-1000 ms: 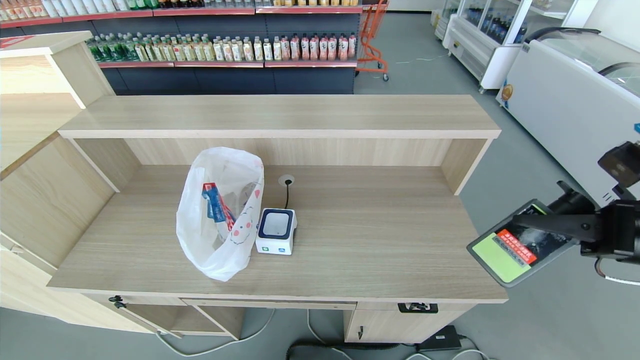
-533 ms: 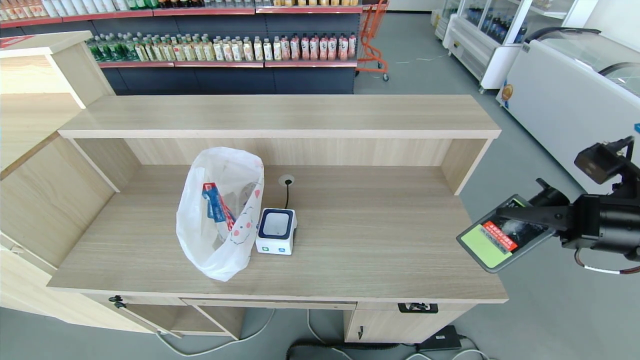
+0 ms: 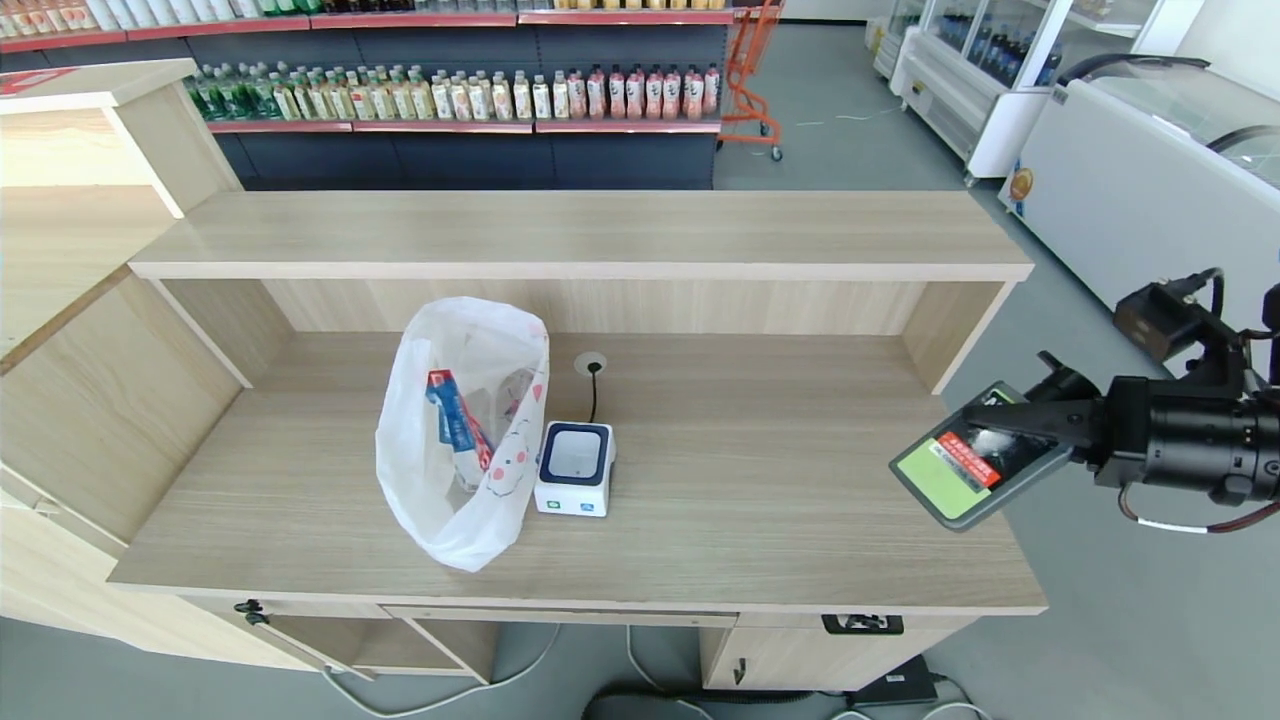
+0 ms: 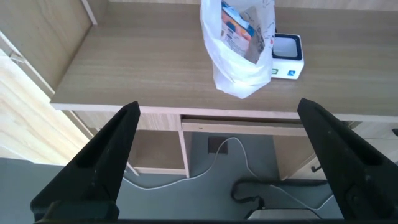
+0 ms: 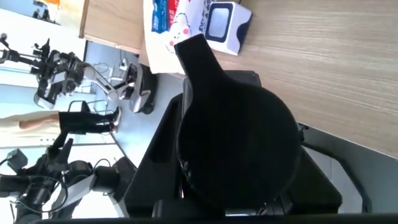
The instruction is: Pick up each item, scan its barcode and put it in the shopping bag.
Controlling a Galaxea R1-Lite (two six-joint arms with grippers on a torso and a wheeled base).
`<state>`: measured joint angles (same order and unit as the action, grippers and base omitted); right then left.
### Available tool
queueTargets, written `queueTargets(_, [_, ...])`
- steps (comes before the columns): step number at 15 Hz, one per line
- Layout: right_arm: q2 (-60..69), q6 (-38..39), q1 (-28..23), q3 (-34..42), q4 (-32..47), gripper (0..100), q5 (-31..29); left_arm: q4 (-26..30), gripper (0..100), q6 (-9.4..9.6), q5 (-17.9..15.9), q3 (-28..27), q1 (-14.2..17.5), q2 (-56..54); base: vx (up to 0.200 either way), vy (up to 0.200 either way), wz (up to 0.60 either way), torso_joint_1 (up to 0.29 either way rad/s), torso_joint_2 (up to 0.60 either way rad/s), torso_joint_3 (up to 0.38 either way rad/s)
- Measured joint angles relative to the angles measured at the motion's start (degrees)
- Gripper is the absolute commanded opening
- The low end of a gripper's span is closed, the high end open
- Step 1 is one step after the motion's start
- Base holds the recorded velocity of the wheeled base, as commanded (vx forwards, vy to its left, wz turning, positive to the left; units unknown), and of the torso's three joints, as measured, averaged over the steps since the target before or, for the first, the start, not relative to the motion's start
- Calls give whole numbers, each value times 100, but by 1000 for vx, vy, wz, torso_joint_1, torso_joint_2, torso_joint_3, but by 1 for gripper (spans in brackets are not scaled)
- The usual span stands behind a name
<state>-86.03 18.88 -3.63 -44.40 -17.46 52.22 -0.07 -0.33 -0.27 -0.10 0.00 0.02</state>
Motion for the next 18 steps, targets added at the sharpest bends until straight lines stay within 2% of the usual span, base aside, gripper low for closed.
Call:
queueTargets(6, [-361, 29, 390, -295, -345, 0, -375, 0, 100, 20, -6, 0, 11, 0, 0, 200, 0, 2, 1, 3])
queueTargets(11, [-466, 29, 404, -243, -367, 0, -393, 0, 100, 26, -6, 0, 16, 0, 0, 0, 0, 0, 0, 0])
queueTargets(15, [-482, 20, 396, -138, -369, 0, -751, 0, 100, 40, -9, 0, 16, 0, 200, 0, 0, 4, 8, 0])
queueTargets(18, [-592, -33, 445, -89, -378, 0, -1306, 0, 100, 43, -6, 0, 5, 0, 200, 0, 0, -9, -2, 7])
